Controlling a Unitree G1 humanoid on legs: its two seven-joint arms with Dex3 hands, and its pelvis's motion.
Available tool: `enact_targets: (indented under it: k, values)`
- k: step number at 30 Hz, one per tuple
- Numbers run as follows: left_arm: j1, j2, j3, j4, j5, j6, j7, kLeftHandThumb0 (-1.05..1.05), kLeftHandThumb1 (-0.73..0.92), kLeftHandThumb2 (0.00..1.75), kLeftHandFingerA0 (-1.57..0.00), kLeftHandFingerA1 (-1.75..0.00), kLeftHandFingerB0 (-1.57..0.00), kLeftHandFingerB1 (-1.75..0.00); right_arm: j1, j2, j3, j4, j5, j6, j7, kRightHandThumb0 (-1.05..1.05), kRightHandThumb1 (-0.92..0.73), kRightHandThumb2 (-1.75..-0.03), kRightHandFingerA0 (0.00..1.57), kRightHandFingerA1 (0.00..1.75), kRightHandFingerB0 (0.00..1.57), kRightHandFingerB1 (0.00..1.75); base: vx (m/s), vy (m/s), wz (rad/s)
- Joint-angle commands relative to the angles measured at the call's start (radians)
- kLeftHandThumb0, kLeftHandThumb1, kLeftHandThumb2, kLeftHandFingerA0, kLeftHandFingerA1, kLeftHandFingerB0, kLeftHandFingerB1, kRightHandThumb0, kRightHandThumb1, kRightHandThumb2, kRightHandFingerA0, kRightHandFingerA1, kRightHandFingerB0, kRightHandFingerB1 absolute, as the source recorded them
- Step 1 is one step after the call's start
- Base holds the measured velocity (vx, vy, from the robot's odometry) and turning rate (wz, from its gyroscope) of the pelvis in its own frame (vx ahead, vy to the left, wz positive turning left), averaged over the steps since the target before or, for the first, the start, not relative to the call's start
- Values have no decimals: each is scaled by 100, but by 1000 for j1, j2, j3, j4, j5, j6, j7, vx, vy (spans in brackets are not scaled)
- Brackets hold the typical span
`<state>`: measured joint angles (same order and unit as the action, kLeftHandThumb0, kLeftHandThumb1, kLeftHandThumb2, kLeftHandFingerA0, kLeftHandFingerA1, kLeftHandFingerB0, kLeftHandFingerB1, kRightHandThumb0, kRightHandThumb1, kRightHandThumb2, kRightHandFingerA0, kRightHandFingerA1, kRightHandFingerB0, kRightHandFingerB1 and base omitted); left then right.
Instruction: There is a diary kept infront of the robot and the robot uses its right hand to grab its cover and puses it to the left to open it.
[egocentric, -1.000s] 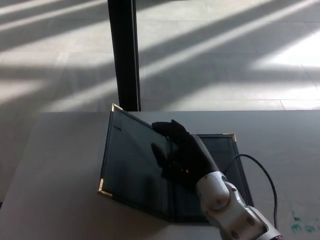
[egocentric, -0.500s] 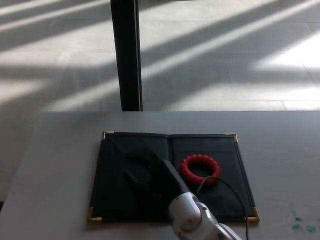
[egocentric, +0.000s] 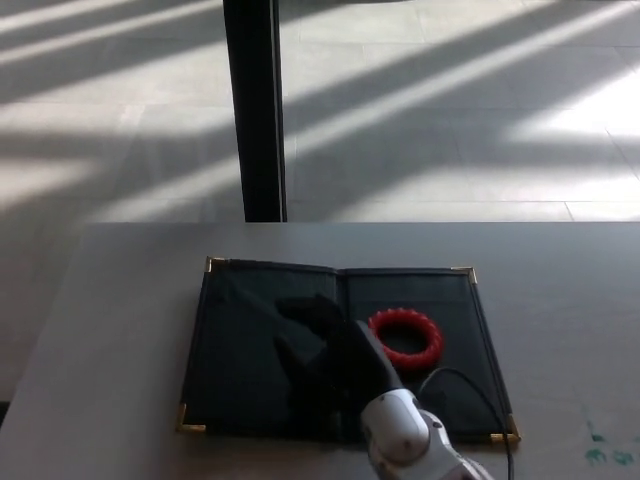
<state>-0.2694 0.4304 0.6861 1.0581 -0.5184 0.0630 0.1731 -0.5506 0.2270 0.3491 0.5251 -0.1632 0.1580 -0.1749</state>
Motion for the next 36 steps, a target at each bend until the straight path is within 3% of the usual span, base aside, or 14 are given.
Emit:
enact_targets:
  k: [1, 3, 5, 6, 7, 16, 21, 22, 23, 24, 27, 28, 29, 36]
  values:
    - [24, -3, 10, -18, -3, 16, 4, -104, 92, 106, -21, -122, -10, -92, -95, -11, -139, -137, 71, 123, 40, -80, -89, -69, 32, 56, 29, 48, 0, 0, 0]
    - [18, -16, 26, -16, -5, 3, 75, -102, 88, 129, -43, -99, -29, -81, -132, -3, -220, -223, 140, 237, 66, -81, -92, -69, 24, 43, 23, 44, 0, 0, 0]
    - [20, -15, 20, -13, 6, -1, 85, -104, 92, 97, -40, -109, -28, -87, -166, -4, -325, -314, 236, 288, 60, -82, -90, -67, 20, 48, 20, 44, 0, 0, 0]
    - [20, -13, 20, -5, 10, -7, 87, -105, 92, 96, -40, -110, -29, -88, -188, -10, -389, -374, 287, 343, 57, -38, -50, -112, 0, 52, 0, 51, 0, 0, 0]
    - [22, -12, 17, -4, 16, -9, 90, -105, 92, 97, -43, -109, -32, -88, -195, -17, -418, -402, 311, 369, 57, -81, -91, -69, 20, 47, 17, 41, 0, 0, 0]
    - [53, -16, 33, 8, -1, -24, 57, -105, 92, 99, -34, -117, -22, -93, -197, -240, -687, -561, 431, 506, 121, -79, -92, -69, 24, 44, 20, 40, 0, 0, 0]
    - [64, -16, 47, -3, -8, -15, 85, -104, 92, 95, -42, -113, -31, -92, -86, -413, -808, -603, 402, 446, 184, -77, -92, -75, 26, 44, 23, 42, 0, 0, 0]
    - [67, -15, 45, -7, -6, -12, 84, -105, 90, 123, -41, -102, -36, -88, -71, -431, -840, -608, 406, 445, 179, -82, -75, -104, 32, 55, 30, 53, 0, 0, 0]
    - [74, -14, 42, -21, -3, -4, 83, -104, 92, 99, -35, -122, -25, -99, -42, -467, -892, -617, 406, 444, 172, -79, -92, -70, 44, 51, 38, 46, 0, 0, 0]
    - [80, -14, 40, -35, 0, 4, 78, -97, 91, 142, -54, -103, -15, -74, -14, -501, -933, -624, 404, 445, 170, -77, -92, -69, 45, 52, 38, 46, 0, 0, 0]
    - [80, -1, 46, -26, -5, 6, 63, -94, 89, 140, -52, -101, -13, -71, 20, -547, -988, -608, 418, 432, 186, -80, -91, -71, 46, 54, 37, 46, 0, 0, 0]
    - [77, 0, 44, -26, 1, 9, 79, -105, 92, 100, -39, -108, -26, -86, 76, -602, -1063, -610, 421, 453, 196, -75, -92, -70, 48, 52, 41, 45, 0, 0, 0]
    - [82, -4, 47, -40, 0, 12, 85, -95, 92, 142, -54, -104, -16, -74, 116, -634, -1092, -597, 431, 432, 233, -76, -92, -74, 48, 55, 41, 46, 0, 0, 0]
    - [79, 6, 61, -17, -7, -12, 56, -98, 92, 142, -50, -104, -12, -74, 372, -691, -1304, -498, 396, 288, 213, -79, -90, -67, 66, 52, 54, 46, 0, 0, 0]
